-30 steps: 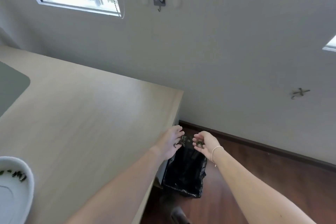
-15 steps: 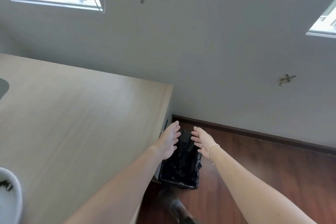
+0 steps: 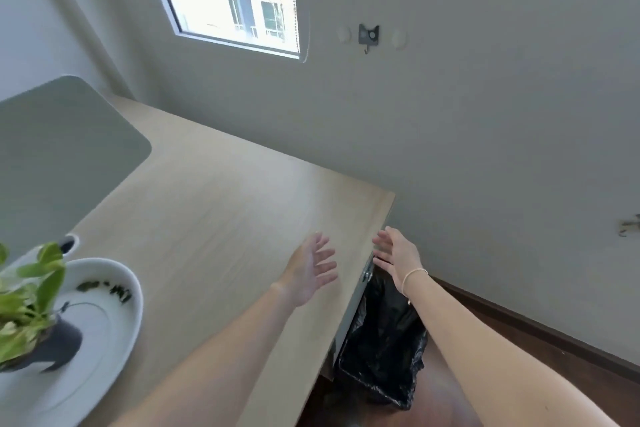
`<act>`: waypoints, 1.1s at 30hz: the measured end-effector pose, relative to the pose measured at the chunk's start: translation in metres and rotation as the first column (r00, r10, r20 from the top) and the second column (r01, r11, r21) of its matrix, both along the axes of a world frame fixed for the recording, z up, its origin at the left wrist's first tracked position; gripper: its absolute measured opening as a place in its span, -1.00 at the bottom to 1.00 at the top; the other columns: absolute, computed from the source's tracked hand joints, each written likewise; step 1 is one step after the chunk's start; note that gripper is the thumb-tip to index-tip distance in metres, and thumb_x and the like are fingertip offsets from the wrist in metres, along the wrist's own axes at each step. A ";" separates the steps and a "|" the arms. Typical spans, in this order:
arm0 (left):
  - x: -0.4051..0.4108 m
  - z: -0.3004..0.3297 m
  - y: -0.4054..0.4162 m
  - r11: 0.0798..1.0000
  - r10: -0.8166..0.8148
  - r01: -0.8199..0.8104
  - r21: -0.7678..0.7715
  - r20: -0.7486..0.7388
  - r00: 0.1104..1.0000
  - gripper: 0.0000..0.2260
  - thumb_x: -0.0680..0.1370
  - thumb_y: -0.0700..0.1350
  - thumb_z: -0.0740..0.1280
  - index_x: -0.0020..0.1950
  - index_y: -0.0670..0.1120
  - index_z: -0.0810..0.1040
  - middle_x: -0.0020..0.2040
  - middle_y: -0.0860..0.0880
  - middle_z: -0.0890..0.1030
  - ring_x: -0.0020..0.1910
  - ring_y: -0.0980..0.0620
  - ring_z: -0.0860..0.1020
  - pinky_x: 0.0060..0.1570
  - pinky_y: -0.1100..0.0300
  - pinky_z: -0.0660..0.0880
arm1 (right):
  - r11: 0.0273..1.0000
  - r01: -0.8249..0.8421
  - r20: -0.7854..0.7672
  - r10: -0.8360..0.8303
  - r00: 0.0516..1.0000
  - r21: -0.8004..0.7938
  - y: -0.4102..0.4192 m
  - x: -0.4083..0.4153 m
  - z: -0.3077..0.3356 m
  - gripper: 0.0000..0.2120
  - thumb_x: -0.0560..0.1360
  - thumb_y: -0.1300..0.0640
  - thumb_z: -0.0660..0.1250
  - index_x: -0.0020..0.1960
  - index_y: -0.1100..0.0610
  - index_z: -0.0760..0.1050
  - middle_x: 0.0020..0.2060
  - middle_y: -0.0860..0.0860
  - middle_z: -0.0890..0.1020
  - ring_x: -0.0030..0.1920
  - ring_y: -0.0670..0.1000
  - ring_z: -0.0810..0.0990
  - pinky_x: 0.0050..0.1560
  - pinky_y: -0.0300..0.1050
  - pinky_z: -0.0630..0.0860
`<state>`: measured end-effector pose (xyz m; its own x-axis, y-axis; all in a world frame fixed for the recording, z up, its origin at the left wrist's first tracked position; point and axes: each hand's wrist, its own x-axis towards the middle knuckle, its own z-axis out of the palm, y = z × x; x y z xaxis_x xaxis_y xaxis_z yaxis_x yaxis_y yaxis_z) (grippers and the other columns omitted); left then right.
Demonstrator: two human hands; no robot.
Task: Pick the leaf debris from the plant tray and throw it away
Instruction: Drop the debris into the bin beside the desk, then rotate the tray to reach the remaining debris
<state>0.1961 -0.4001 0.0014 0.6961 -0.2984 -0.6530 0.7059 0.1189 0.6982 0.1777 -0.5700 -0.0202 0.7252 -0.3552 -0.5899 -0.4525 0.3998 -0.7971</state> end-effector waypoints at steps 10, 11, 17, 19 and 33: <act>-0.026 0.017 0.160 0.889 0.436 -0.446 0.101 0.111 0.893 -0.57 0.62 0.08 0.09 0.44 -0.07 0.36 0.36 -0.12 0.44 0.17 -0.11 0.43 0.13 0.02 0.42 | 0.904 -0.428 0.061 0.427 0.902 0.000 0.148 0.048 0.018 -0.76 0.56 0.06 0.18 0.10 0.19 0.48 0.04 0.11 0.56 -0.03 0.14 0.52 -0.12 -0.10 0.49; -0.034 0.018 0.176 0.863 0.470 -0.488 0.133 0.145 0.871 -0.57 0.62 0.08 0.11 0.44 -0.07 0.36 0.38 -0.11 0.44 0.18 -0.10 0.44 0.15 0.02 0.42 | 0.880 -0.474 0.059 0.473 0.879 -0.003 0.164 0.050 0.019 -0.76 0.56 0.06 0.19 0.11 0.18 0.48 0.05 0.11 0.56 -0.03 0.14 0.52 -0.13 -0.10 0.49; -0.077 0.026 0.244 0.671 0.651 -0.707 0.224 0.279 0.706 -0.67 0.60 0.03 0.17 0.31 -0.06 0.46 0.26 -0.06 0.51 0.15 -0.06 0.49 0.08 0.06 0.48 | 0.732 -0.681 0.047 0.681 0.731 -0.025 0.246 0.057 0.023 -0.75 0.56 0.06 0.20 0.16 0.16 0.47 0.06 0.10 0.55 -0.01 0.15 0.50 -0.14 -0.11 0.49; -0.094 0.028 0.261 0.599 0.701 -0.764 0.239 0.304 0.645 -0.71 0.60 0.01 0.19 0.27 -0.05 0.47 0.22 -0.04 0.52 0.16 -0.05 0.49 0.09 0.07 0.48 | 0.670 -0.742 0.044 0.742 0.669 -0.028 0.272 0.056 0.022 -0.74 0.56 0.06 0.20 0.18 0.14 0.46 0.08 0.10 0.53 0.00 0.15 0.50 -0.15 -0.11 0.49; -0.179 0.011 0.303 0.165 0.690 -0.707 0.688 0.432 0.581 -0.52 0.48 0.00 0.30 0.38 -0.08 0.44 0.26 -0.19 0.50 0.25 -0.14 0.47 0.22 0.07 0.43 | 0.416 -0.909 -0.022 0.909 0.416 -0.004 0.360 0.051 -0.002 -0.61 0.53 0.21 0.21 0.34 0.23 0.37 -0.01 0.12 0.54 -0.17 0.12 0.57 -0.29 -0.11 0.52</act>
